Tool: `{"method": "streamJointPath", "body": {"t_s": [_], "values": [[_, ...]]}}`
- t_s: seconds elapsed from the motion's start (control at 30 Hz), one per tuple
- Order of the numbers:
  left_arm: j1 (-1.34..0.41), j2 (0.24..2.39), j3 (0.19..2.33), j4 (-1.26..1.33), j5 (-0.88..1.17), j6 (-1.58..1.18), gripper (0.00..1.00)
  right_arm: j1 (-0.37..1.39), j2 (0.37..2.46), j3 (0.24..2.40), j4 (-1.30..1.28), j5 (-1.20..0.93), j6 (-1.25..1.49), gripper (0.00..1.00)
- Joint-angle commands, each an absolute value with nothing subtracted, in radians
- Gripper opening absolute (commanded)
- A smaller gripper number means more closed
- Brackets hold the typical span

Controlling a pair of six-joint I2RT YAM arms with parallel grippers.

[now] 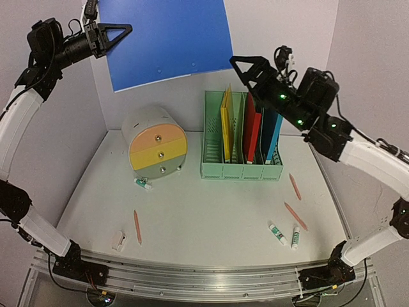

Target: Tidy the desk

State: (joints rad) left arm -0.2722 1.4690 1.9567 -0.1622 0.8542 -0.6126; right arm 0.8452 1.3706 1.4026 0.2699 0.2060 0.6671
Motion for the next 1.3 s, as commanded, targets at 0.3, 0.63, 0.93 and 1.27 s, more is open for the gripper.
{"method": "streamJointPath", "body": {"t_s": [0.3, 0.63, 0.93, 1.27], "values": [[-0.273, 1.411, 1.894, 0.157, 0.883, -0.850, 0.00, 0.954, 1.758, 1.638, 0.843, 0.024, 0.857, 0.98], [-0.272, 1.412, 1.825, 0.228, 0.911, -0.958, 0.00, 0.955, 1.901, 1.771, 1.046, -0.001, 0.902, 0.66], [-0.272, 1.378, 1.686, 0.187, 0.888, -0.942, 0.00, 0.955, 1.926, 1.817, 1.156, 0.037, 0.856, 0.05], [-0.272, 1.334, 1.632, -0.205, 0.546, -0.494, 0.85, 0.999, 1.797, 1.792, 0.805, 0.256, 0.557, 0.00]]}}
